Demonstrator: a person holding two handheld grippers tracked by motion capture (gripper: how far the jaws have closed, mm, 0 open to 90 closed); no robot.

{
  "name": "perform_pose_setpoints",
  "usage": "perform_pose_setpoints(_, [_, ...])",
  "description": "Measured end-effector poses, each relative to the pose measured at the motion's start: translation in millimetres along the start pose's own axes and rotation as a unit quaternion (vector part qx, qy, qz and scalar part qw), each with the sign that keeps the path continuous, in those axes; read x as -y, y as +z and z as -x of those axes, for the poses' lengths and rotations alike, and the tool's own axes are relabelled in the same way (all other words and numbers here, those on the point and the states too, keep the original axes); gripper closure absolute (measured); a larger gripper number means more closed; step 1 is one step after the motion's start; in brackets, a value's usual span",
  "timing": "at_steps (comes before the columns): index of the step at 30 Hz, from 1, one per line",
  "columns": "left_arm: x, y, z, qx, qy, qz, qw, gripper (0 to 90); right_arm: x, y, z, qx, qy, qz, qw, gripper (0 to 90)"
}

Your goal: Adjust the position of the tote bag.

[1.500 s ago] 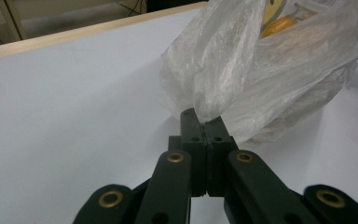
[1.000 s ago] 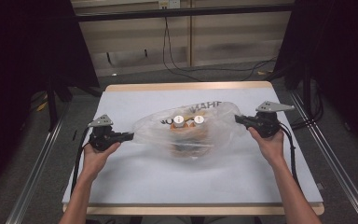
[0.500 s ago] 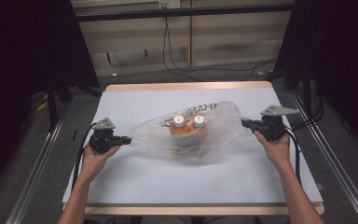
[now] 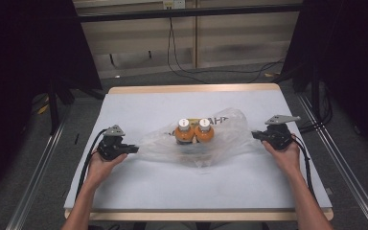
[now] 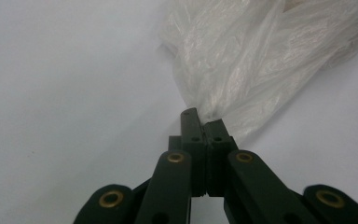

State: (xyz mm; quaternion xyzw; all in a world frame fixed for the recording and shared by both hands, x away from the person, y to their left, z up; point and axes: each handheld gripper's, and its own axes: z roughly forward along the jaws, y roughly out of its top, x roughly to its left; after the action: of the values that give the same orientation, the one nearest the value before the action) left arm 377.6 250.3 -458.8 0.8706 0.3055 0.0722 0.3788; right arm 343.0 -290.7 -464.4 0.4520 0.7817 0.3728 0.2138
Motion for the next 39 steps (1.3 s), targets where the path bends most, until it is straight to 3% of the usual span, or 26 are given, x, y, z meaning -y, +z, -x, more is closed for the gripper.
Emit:
perform_pose_setpoints(9, [7.2, 7.1, -7.7, 0.01, -0.016, -0.018, 0.9997, 89.9, 8.5, 5.5, 0.3, -0.013, 0.004, -0.023, 0.9997, 90.0])
perform_pose_setpoints(12, [9.7, 8.9, -8.8, 0.012, -0.02, -0.02, 0.9995, 89.9, 13.2, 7.6, 2.4, -0.024, 0.027, -0.028, 0.999, 90.0])
perform_pose_setpoints(15, [12.8, 9.2, -10.5, 0.011, -0.02, -0.026, 0.9994, 89.8, 15.7, 9.0, 0.8, -0.017, 0.005, -0.053, 0.9985, 90.0])
perform_pose_setpoints(19, [15.2, 8.3, -8.8, 0.007, -0.018, -0.026, 0.9995, 89.7, 18.0, 9.6, 1.2, -0.022, 0.013, -0.049, 0.9985, 90.0])
perform_pose_setpoints(22, [17.2, 7.4, -10.2, 0.014, -0.039, -0.022, 0.9989, 89.5, 16.2, 9.6, -4.8, -0.005, -0.007, -0.057, 0.9983, 90.0])
perform_pose_setpoints(26, [18.0, 7.8, -10.0, 0.017, -0.042, -0.017, 0.9988, 88.3, 18.4, 9.4, -2.0, -0.013, 0.005, -0.049, 0.9987, 88.7])
perform_pose_setpoints(30, [16.6, 7.2, -7.6, 0.02, -0.035, -0.01, 0.9991, 76.2, 17.5, 9.6, -2.5, 0.0, 0.001, -0.046, 0.9989, 75.3])
perform_pose_setpoints(33, [15.7, 4.7, -6.6, 0.018, -0.037, -0.001, 0.9991, 66.3, 16.4, 7.9, -2.8, -0.013, 0.008, -0.042, 0.999, 66.0])
perform_pose_setpoints(39, [14.8, -7.3, -7.1, 0.011, -0.046, 0.036, 0.9982, 48.9, 8.9, -2.9, -2.1, -0.03, 0.025, 0.007, 0.9992, 43.6])
